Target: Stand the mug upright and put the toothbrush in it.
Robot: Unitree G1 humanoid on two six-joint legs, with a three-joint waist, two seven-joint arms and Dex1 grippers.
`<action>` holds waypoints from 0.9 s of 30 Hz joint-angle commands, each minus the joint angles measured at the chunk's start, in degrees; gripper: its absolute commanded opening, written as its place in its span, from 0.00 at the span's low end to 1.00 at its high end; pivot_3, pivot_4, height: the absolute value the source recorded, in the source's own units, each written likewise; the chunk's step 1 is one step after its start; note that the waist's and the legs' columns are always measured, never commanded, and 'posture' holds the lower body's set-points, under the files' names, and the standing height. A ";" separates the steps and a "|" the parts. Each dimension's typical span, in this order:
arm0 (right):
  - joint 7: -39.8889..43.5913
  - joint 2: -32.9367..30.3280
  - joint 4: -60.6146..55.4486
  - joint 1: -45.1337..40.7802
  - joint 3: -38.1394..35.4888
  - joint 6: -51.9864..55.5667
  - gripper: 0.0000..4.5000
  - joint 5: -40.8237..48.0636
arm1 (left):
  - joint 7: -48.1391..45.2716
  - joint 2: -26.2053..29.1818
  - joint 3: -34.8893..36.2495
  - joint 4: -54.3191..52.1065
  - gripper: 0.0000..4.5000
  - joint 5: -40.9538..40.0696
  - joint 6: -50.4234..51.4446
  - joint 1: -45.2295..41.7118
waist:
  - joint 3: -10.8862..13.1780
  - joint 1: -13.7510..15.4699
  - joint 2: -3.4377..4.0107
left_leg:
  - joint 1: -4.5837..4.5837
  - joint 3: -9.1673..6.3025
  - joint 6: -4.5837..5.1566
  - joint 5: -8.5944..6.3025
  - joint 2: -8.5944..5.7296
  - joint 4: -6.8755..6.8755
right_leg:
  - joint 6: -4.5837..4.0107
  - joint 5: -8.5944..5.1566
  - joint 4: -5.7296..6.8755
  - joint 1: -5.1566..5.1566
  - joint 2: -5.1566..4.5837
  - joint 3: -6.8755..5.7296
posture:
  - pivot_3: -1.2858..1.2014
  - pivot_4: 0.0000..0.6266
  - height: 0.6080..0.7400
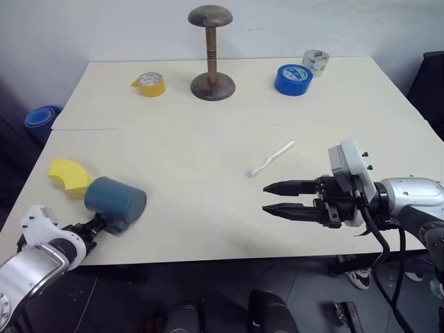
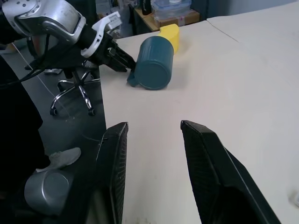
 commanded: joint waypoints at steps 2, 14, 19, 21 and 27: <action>-1.96 0.63 -2.35 0.41 -2.72 -0.34 0.40 2.54 | 2.70 0.14 -1.69 4.06 0.51 0.36 2.76 -0.56 | -0.02 0.25 0.03 | 0.00 0.00 0.00 0.00 0.00 0.00 | 0.00 0.00 -0.01 0.00 0.00 0.00 | 0.52 0.24 1.00; -2.94 -0.73 -3.57 1.62 -4.25 -0.53 0.40 3.46 | 5.09 -3.04 -3.36 11.64 0.11 0.36 8.10 -8.54 | -0.34 0.49 0.57 | 0.03 -0.08 -0.01 0.01 -0.03 -0.02 | 0.00 0.00 -0.10 0.15 -0.03 -0.10 | 0.52 0.24 1.00; -3.40 -0.89 -3.59 1.56 -4.54 -0.47 0.40 3.62 | 6.55 -4.36 -2.91 12.32 0.01 0.36 9.10 -9.33 | -0.34 0.57 0.59 | 0.03 -0.33 0.00 0.01 -0.07 -0.02 | 0.00 0.00 -0.17 0.24 -0.08 -0.13 | 0.52 0.24 1.00; -3.57 -0.98 -3.53 1.67 -4.70 -0.49 0.40 3.64 | 5.38 -2.27 -3.69 12.32 0.01 0.36 10.20 -9.39 | -0.34 0.57 0.59 | 0.02 -0.39 0.00 0.01 -0.08 -0.02 | 0.00 0.00 -0.17 0.26 -0.09 -0.15 | 0.52 0.24 1.00; -3.65 -1.33 -3.30 2.45 -5.47 -0.65 0.40 3.09 | -6.93 6.66 -6.85 9.26 0.01 10.56 14.78 -11.93 | -0.33 0.39 0.57 | -0.03 -0.40 0.00 0.01 -0.09 -0.11 | 0.00 0.00 -0.32 0.25 -0.06 -0.21 | 0.52 0.24 1.00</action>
